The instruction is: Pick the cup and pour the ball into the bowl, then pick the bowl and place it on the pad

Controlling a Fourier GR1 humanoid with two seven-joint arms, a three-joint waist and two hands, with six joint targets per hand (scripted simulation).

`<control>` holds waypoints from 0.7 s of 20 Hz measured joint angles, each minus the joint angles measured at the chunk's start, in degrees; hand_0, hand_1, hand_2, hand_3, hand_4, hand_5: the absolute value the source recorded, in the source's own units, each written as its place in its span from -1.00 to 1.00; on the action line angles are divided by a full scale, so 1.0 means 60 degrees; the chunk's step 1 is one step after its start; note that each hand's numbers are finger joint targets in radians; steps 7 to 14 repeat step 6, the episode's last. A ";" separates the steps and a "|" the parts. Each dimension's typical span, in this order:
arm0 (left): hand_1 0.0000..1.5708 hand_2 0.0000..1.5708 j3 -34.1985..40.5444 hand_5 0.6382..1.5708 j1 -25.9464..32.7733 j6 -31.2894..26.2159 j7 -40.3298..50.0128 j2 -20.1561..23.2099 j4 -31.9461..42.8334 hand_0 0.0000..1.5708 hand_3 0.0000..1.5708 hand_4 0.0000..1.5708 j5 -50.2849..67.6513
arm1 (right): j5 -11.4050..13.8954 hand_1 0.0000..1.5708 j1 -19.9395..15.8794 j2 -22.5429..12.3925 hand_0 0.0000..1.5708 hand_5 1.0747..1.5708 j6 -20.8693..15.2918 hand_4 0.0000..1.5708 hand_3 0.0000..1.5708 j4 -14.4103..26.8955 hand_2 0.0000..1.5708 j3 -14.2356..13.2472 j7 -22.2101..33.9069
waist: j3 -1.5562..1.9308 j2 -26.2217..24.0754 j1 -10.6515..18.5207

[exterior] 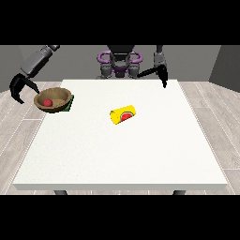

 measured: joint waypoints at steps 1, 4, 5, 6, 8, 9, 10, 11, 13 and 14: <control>-1.00 -1.00 -0.0056 1.00 0.0041 0.0009 0.0044 -0.0023 0.0023 -1.00 -1.00 -1.00 -0.0062 | 0.0013 -1.00 -0.0051 0.0013 -1.00 0.70 -0.0047 -1.00 -0.70 0.0000 -0.59 0.0018 0.0111 | -0.0003 -0.0124 0.0004; -1.00 -1.00 -0.0274 1.00 0.0170 0.0121 0.0186 -0.0255 0.0060 -1.00 -1.00 -1.00 -0.0190 | -0.0005 -1.00 -0.0233 -0.0135 -1.00 0.70 0.0129 -1.00 -0.80 -0.0020 -0.66 0.0025 0.0454 | -0.0005 -0.0410 -0.0100; -1.00 -1.00 -0.0294 1.00 0.0286 0.0159 0.0035 -0.0304 0.0122 -1.00 -1.00 -1.00 -0.0194 | -0.0083 -1.00 -0.0301 -0.0344 -1.00 0.72 0.0339 -1.00 -0.67 -0.0022 -0.66 -0.0044 0.0604 | -0.0001 -0.0433 -0.0129; -1.00 -1.00 -0.0300 1.00 0.0373 0.0160 -0.0018 -0.0336 0.0232 -1.00 -1.00 -1.00 -0.0177 | -0.0125 -1.00 -0.0349 -0.0502 -1.00 0.73 0.0538 -1.00 -0.63 -0.0048 -0.76 -0.0067 0.0755 | -0.0005 -0.0572 -0.0149; -1.00 -1.00 -0.0300 1.00 0.0373 0.0160 -0.0018 -0.0336 0.0232 -1.00 -1.00 -1.00 -0.0177 | -0.0125 -1.00 -0.0349 -0.0502 -1.00 0.73 0.0538 -1.00 -0.63 -0.0048 -0.76 -0.0067 0.0755 | -0.0005 -0.0572 -0.0149; -1.00 -1.00 -0.0300 1.00 0.0373 0.0160 -0.0018 -0.0336 0.0232 -1.00 -1.00 -1.00 -0.0177 | -0.0125 -1.00 -0.0349 -0.0502 -1.00 0.73 0.0538 -1.00 -0.63 -0.0048 -0.76 -0.0067 0.0755 | -0.0005 -0.0572 -0.0149; -1.00 -1.00 -0.0300 1.00 0.0373 0.0160 -0.0018 -0.0336 0.0232 -1.00 -1.00 -1.00 -0.0177 | -0.0125 -1.00 -0.0349 -0.0502 -1.00 0.73 0.0538 -1.00 -0.63 -0.0048 -0.76 -0.0067 0.0755 | -0.0005 -0.0572 -0.0149; -1.00 -1.00 -0.0300 1.00 0.0373 0.0160 -0.0018 -0.0336 0.0232 -1.00 -1.00 -1.00 -0.0177 | -0.0125 -1.00 -0.0349 -0.0502 -1.00 0.73 0.0538 -1.00 -0.63 -0.0048 -0.76 -0.0067 0.0755 | -0.0005 -0.0572 -0.0149; -1.00 -1.00 -0.0300 1.00 0.0373 0.0160 -0.0018 -0.0336 0.0232 -1.00 -1.00 -1.00 -0.0177 | -0.0125 -1.00 -0.0349 -0.0502 -1.00 0.73 0.0538 -1.00 -0.63 -0.0048 -0.76 -0.0067 0.0755 | -0.0005 -0.0572 -0.0149; -1.00 -1.00 -0.0300 1.00 0.0373 0.0160 -0.0018 -0.0336 0.0232 -1.00 -1.00 -1.00 -0.0177 | -0.0125 -1.00 -0.0349 -0.0502 -1.00 0.73 0.0538 -1.00 -0.63 -0.0048 -0.76 -0.0067 0.0755 | -0.0005 -0.0572 -0.0149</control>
